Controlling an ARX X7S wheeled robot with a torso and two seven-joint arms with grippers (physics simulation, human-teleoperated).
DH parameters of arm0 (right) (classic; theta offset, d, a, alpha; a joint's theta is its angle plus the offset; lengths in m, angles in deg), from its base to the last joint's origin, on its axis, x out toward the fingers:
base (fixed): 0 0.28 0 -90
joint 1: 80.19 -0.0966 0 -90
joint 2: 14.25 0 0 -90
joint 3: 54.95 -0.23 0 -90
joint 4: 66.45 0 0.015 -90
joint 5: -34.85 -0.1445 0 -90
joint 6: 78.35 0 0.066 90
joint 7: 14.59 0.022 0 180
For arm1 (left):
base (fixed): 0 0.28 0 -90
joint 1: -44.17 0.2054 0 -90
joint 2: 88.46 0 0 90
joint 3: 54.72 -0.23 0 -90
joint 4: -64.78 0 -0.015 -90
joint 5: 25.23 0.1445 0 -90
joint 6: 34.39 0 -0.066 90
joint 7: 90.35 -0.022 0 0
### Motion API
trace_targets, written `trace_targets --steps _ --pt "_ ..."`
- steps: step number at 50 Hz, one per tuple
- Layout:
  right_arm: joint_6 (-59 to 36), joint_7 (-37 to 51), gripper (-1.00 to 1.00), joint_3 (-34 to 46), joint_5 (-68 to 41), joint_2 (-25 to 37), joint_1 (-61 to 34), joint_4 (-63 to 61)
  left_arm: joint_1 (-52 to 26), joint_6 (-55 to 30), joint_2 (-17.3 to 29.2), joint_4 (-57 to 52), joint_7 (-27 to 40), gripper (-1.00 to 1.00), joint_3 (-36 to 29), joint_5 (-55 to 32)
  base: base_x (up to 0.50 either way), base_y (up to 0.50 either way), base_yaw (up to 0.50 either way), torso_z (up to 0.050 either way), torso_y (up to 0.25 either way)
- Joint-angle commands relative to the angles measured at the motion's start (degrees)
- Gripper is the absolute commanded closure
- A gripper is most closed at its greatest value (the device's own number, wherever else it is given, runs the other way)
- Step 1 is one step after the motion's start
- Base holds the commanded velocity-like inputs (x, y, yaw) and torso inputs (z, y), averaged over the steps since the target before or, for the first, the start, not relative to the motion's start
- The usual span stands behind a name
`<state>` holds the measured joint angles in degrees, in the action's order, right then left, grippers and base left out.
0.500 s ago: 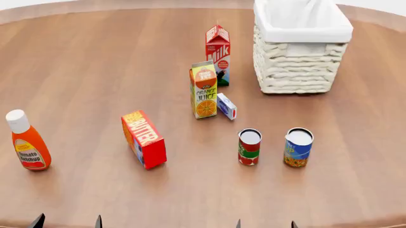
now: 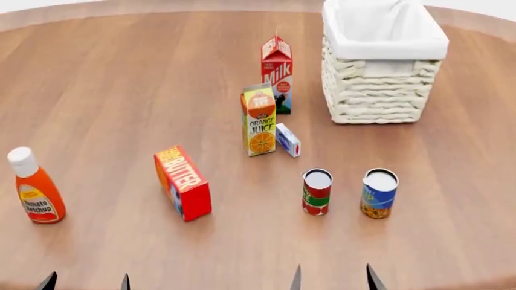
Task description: Pick up the orange juice, and put it in the basket.
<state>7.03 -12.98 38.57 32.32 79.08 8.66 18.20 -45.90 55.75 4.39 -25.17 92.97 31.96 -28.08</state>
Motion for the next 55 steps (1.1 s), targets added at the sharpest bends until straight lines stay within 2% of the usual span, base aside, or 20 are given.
trace_targets --steps 1,55 --pt "-0.3 0.5 -1.0 1.2 -1.4 1.2 -0.2 -0.5 -0.1 0.1 1.1 0.0 1.3 -1.0 -1.3 -1.1 0.14 0.0 0.0 0.0 0.0" --pt "0.2 3.3 -1.0 4.1 -7.0 3.9 -0.1 -0.8 -0.5 0.6 4.2 0.2 4.9 -1.0 -5.0 -4.2 0.22 0.0 0.0 0.0 0.0"
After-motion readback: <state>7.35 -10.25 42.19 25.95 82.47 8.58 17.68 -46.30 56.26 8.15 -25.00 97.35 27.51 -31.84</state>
